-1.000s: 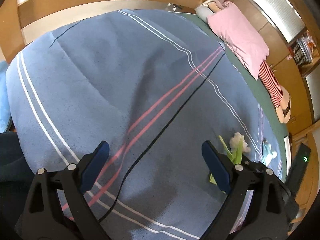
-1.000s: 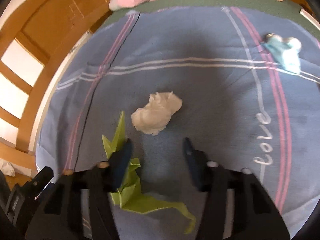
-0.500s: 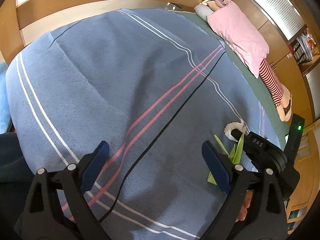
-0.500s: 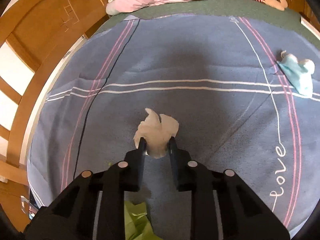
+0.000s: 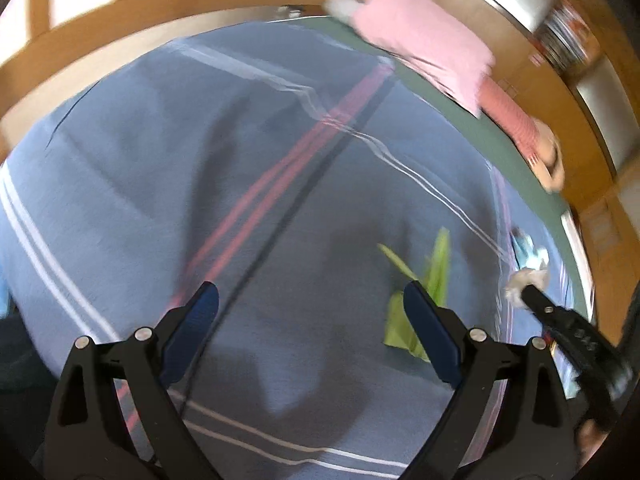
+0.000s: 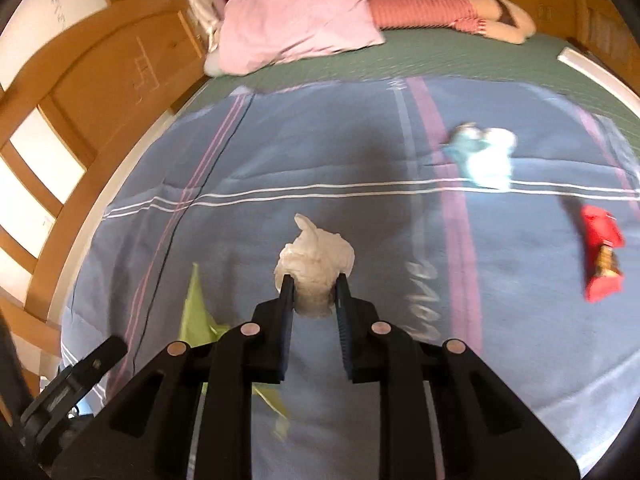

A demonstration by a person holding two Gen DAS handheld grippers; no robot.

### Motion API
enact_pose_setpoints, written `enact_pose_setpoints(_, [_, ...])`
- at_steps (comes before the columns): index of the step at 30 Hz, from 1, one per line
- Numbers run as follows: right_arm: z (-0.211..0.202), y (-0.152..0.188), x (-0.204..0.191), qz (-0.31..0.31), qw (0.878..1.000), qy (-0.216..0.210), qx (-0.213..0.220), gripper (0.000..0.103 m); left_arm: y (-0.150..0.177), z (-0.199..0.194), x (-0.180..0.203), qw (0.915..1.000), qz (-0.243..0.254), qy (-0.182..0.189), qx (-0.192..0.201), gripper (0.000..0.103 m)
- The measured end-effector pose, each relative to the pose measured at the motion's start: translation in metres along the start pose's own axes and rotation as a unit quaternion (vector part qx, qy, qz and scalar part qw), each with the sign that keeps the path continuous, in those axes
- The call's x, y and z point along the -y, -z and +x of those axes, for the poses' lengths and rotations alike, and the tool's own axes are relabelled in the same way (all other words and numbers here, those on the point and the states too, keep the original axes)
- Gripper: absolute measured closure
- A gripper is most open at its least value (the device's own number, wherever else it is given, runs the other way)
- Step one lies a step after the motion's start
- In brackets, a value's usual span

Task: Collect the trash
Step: 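Grasp the white tissue with the right tool while the left tool grasps the green paper crane, then carry the tissue and paper crane to the trash bag and open both tools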

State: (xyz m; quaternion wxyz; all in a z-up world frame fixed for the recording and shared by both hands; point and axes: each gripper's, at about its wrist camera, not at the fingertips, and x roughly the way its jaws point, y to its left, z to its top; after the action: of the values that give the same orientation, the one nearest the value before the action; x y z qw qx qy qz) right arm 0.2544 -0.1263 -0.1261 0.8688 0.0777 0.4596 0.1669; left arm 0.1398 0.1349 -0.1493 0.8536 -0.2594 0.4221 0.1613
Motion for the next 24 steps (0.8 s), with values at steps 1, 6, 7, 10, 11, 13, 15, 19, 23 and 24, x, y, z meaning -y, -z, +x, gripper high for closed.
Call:
enact_pose_setpoints(1, [-0.01, 0.004, 0.007, 0.003, 1.0, 0.004, 0.004, 0.082, 0.0, 0.0, 0.007, 0.9998, 0.018, 0.0, 0.005, 0.01])
enact_pose_setpoints(6, [-0.059, 0.022, 0.04, 0.036, 0.999, 0.001, 0.023, 0.082, -0.006, 0.011, 0.014, 0.9998, 0.019, 0.01, 0.003, 0.01])
enact_pose_setpoints(7, [-0.068, 0.027, 0.045, 0.042, 0.999, 0.0, 0.027, 0.082, -0.006, 0.017, 0.014, 0.9996, 0.011, 0.025, -0.009, 0.01])
enact_pose_setpoints(10, [-0.087, 0.042, 0.058, 0.051, 0.998, 0.003, 0.03, 0.082, -0.003, 0.029, 0.032, 0.9973, 0.032, 0.06, -0.029, 0.01])
enact_pose_setpoints(11, [-0.093, 0.05, 0.062, 0.053, 0.998, 0.009, 0.029, 0.082, 0.001, 0.031, 0.042, 0.9963, 0.053, 0.063, -0.026, 0.01])
enact_pose_setpoints(13, [-0.099, 0.063, 0.068, 0.056, 0.998, 0.015, 0.025, 0.082, 0.007, 0.034, 0.068, 0.9909, 0.124, 0.051, -0.006, 0.01])
enact_pose_setpoints(15, [-0.105, 0.075, 0.072, 0.057, 0.998, 0.02, 0.02, 0.082, 0.014, 0.04, 0.088, 0.9821, 0.184, 0.041, 0.004, 0.016])
enact_pose_setpoints(19, [-0.125, 0.098, 0.077, 0.043, 0.999, 0.03, 0.014, 0.082, 0.023, 0.062, 0.099, 0.9746, 0.212, 0.052, -0.052, 0.069])
enact_pose_setpoints(23, [-0.156, 0.11, 0.07, 0.009, 0.999, 0.042, 0.028, 0.082, 0.024, 0.057, 0.096, 0.9743, 0.211, 0.062, -0.047, 0.078])
enact_pose_setpoints(24, [-0.162, 0.113, 0.069, 0.001, 0.998, 0.045, 0.032, 0.082, 0.024, 0.053, 0.095, 0.9737, 0.215, 0.064, -0.04, 0.079])
